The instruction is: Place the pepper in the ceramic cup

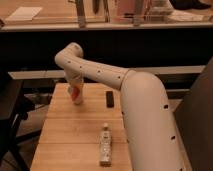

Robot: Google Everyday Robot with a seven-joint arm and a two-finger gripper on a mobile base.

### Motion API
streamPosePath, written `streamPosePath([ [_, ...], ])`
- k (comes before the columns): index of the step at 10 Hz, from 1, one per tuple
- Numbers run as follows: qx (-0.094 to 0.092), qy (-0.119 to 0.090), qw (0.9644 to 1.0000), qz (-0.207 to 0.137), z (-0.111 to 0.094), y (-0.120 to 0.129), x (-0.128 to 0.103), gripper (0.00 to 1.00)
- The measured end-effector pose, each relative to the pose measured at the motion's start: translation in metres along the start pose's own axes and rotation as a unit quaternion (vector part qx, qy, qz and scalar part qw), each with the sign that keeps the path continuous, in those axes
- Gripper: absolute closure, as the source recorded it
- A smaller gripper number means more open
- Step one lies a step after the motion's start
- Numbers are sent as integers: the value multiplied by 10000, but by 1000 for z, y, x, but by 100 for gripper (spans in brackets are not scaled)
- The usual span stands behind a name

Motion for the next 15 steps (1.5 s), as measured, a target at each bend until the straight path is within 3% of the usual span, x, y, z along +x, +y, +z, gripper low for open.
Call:
streamPosePath([
  [10, 13, 111, 9999, 58, 4, -8, 13, 99],
  [12, 26, 115, 9999, 109, 5, -5, 15, 93],
  [15, 48, 142, 9998, 149, 5, -4, 18, 92],
])
